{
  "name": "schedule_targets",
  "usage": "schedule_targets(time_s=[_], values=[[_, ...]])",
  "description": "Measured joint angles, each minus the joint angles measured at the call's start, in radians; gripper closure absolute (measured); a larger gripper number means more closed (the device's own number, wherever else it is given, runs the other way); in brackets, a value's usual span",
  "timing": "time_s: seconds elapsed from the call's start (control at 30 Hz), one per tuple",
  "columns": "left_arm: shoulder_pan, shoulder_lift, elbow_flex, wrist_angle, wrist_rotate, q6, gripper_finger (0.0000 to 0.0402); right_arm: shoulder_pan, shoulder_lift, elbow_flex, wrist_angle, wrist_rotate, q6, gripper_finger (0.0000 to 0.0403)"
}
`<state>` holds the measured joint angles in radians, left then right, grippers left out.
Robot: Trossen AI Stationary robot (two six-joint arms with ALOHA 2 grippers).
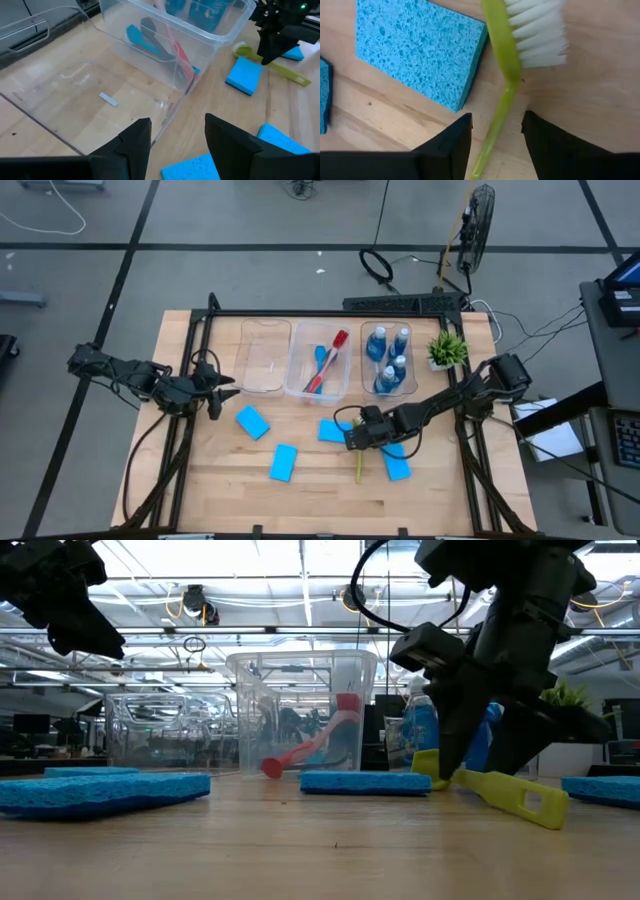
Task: Pick & Place Kitchen Sink Supplies
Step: Put the light green toilet brush into the middle transparent bin
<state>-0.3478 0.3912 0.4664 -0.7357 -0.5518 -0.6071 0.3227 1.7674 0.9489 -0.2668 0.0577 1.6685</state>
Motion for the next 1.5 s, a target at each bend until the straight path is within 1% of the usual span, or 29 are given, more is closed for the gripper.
schedule_targets(time_s=[0.1, 0.17, 0.43, 0.47, 0.53, 0.67, 0.83, 0.97, 1.07, 1.2, 1.33, 1.5], values=[[0.0, 0.0, 0.0, 0.001, 0.001, -0.005, 0.0215, 0.006, 0.002, 0.0, -0.011, 0.004, 0.018, 0.0254], [0.0, 0.0, 0.0, 0.006, 0.0, -0.005, 0.0215, 0.007, 0.001, -0.001, -0.017, 0.006, 0.018, 0.0274], [0.0, 0.0, 0.0, 0.007, 0.001, -0.022, 0.0215, 0.007, 0.002, -0.003, -0.04, 0.001, 0.011, 0.038], [0.0, 0.0, 0.0, 0.007, 0.001, -0.022, 0.0215, 0.009, 0.002, -0.003, -0.041, 0.001, 0.006, 0.0388], [0.0, 0.0, 0.0, 0.007, 0.001, -0.023, 0.0215, 0.016, -0.002, -0.003, -0.049, 0.003, 0.0, 0.0392], [0.0, 0.0, 0.0, 0.007, 0.001, -0.025, 0.0215, 0.04, -0.026, -0.004, -0.075, 0.026, 0.022, 0.0385], [0.0, 0.0, 0.0, 0.008, 0.002, -0.026, 0.0215, 0.074, -0.102, -0.01, -0.117, 0.091, 0.045, 0.0394], [0.0, 0.0, 0.0, 0.017, 0.002, -0.029, 0.0215, 0.081, -0.193, -0.007, -0.097, 0.123, 0.028, 0.0394], [0.0, 0.0, 0.0, 0.044, 0.003, -0.026, 0.0215, 0.086, -0.255, -0.009, -0.092, 0.121, -0.022, 0.0394], [0.0, 0.0, 0.0, 0.052, 0.009, -0.019, 0.0215, 0.087, -0.346, -0.008, -0.033, 0.119, -0.149, 0.0394], [0.0, 0.0, 0.0, 0.052, 0.013, -0.02, 0.0215, 0.086, -0.436, -0.008, 0.062, 0.12, -0.333, 0.0394], [0.0, 0.0, 0.0, 0.051, 0.014, -0.019, 0.0215, 0.086, -0.537, -0.007, 0.213, 0.116, -0.632, 0.0395]])
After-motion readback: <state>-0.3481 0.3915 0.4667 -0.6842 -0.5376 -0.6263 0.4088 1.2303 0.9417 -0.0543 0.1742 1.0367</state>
